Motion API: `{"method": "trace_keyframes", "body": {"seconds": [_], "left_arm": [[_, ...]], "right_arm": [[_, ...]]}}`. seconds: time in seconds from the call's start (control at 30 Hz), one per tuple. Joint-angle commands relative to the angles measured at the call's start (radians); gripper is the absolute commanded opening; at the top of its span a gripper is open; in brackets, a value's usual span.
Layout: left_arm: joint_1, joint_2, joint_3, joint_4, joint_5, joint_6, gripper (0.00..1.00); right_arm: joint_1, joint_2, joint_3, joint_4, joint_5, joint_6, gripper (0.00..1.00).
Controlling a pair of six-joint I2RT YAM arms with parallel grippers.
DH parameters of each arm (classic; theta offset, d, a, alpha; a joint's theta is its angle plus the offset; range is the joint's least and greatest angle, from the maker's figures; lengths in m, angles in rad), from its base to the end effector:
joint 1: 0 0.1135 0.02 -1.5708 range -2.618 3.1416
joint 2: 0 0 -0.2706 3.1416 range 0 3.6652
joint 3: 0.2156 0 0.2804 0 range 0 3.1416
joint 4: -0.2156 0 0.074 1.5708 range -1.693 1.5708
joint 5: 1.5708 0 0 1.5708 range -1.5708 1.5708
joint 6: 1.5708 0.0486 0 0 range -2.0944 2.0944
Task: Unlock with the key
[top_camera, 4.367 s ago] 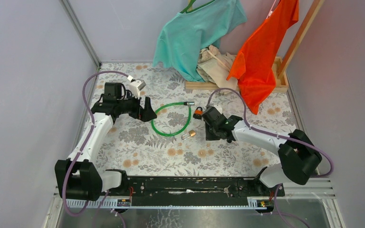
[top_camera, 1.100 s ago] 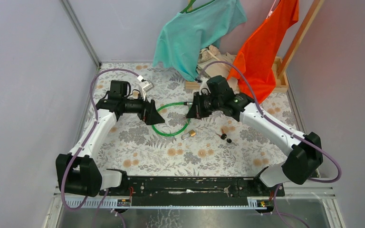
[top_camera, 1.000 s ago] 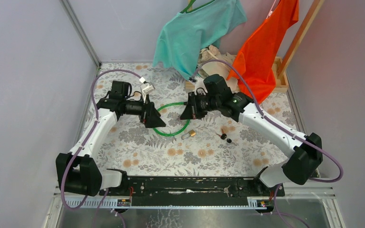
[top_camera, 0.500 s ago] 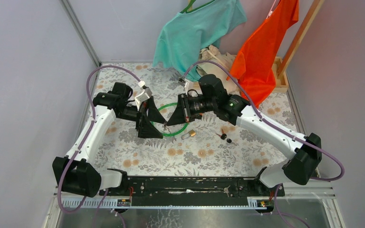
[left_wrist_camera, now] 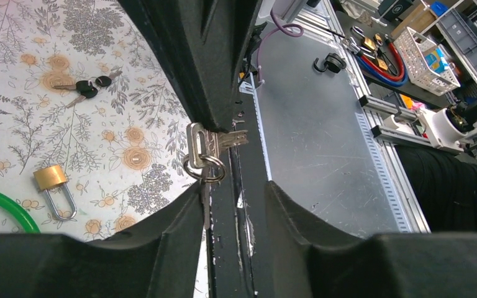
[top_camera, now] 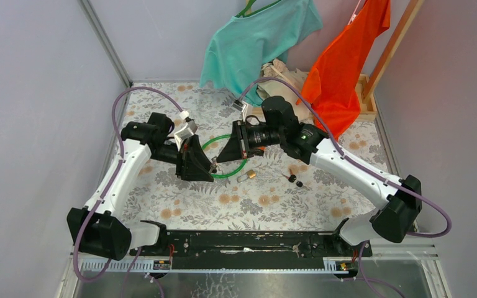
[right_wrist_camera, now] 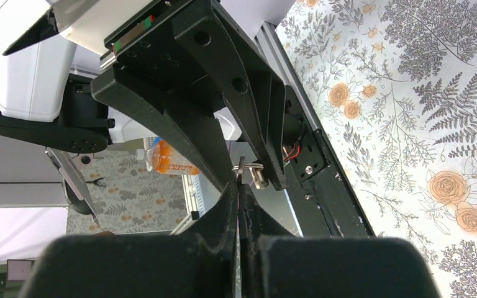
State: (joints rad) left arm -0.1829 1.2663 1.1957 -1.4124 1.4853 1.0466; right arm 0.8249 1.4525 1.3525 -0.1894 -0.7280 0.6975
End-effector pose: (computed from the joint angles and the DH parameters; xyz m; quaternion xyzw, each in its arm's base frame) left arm 0.2107 -0.0882 0.3343 0.4487 0.5841 -0.6000 0.3121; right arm 0.2289 0.2954 0.3831 -0.2601 0.7341 0.5919 0.2076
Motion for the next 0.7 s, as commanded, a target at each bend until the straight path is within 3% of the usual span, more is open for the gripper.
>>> {"method": "trace_keyframes", "body": {"seconds": [0.0,0.17,0.47,0.53,0.67], "left_arm": [[-0.006,-0.023,0.028,-0.037,0.010,0.042,0.42],[-0.006,-0.030,0.030,-0.037,-0.002,0.039,0.33],[-0.005,-0.039,0.059,-0.037,-0.036,0.033,0.00],[-0.006,-0.039,0.069,-0.037,-0.063,0.033,0.00],[-0.005,-0.042,0.081,-0.039,-0.141,0.043,0.00]], "right_arm": [[0.011,-0.053,0.037,0.041,-0.031,0.008,0.00],[0.011,-0.065,0.034,0.038,-0.026,0.008,0.00],[0.010,-0.080,0.020,0.030,-0.021,0.004,0.00],[0.010,-0.087,0.011,0.031,-0.020,0.005,0.01],[0.011,-0.101,-0.001,0.029,-0.015,0.005,0.12]]}}
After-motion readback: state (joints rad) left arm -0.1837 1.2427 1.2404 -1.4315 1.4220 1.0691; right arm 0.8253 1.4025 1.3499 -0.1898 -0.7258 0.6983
